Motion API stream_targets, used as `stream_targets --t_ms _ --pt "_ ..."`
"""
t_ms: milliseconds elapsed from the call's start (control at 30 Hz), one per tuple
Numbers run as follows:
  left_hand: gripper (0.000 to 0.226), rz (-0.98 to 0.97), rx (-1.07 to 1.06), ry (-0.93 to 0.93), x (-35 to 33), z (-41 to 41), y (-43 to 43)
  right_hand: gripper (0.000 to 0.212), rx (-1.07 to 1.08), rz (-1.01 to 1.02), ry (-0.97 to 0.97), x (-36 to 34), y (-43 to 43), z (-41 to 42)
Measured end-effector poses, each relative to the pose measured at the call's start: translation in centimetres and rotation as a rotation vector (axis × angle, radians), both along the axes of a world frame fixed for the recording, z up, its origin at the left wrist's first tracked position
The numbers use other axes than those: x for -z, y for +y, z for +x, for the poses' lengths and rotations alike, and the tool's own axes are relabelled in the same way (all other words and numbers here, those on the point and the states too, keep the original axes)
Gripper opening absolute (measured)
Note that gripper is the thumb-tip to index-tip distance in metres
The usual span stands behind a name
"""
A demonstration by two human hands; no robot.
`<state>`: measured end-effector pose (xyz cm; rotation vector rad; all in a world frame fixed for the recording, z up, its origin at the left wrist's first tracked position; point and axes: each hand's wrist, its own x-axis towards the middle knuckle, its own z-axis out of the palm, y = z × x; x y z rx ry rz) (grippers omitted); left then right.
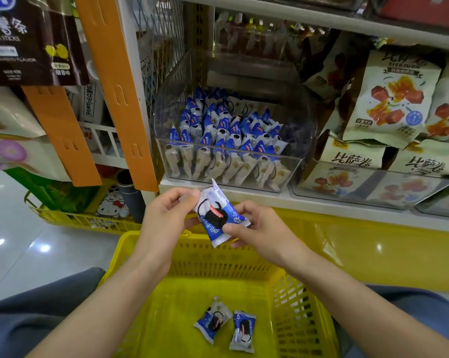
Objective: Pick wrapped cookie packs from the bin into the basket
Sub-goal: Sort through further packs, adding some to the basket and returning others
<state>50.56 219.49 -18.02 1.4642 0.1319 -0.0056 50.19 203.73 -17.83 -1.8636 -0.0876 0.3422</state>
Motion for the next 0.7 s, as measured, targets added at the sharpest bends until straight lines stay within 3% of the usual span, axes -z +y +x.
stream_targets --t_ms 100,167,267,367,433,567,700 --pt "0.017 -0.023 0.02 0.013 -0.2 -0.1 -0.3 0.021 -0.08 -0.38 -0.219 0.5 -0.4 -0.1" --pt "0.016 0.152 0.014 -0.056 0.0 -0.2 -0.4 0.035 -0.112 -0.473 -0.302 1.1 -0.3 -0.4" --pt "0.013 0.45 0.061 -0.213 0.4 -0.4 -0.5 0.028 -0.046 -0.29 -0.324 1.1 0.4 -0.6" --pt "0.012 0.516 0.108 -0.269 0.6 -0.7 -0.7 0.004 0.051 -0.209 -0.37 0.5 0.4 -0.4" --pt "0.013 0.418 0.101 -0.2 0.6 -0.6 -0.9 0.004 0.064 -0.157 -0.287 0.3 0.3 0.0" --pt "0.016 0.029 0.063 0.056 0.2 -0.4 -0.7 0.021 0.072 0.075 -0.063 -0.3 0.4 0.5" --pt "0.015 0.057 0.065 0.018 0.1 -0.3 -0.9 0.012 0.138 0.205 0.009 -0.4 0.7 0.4"
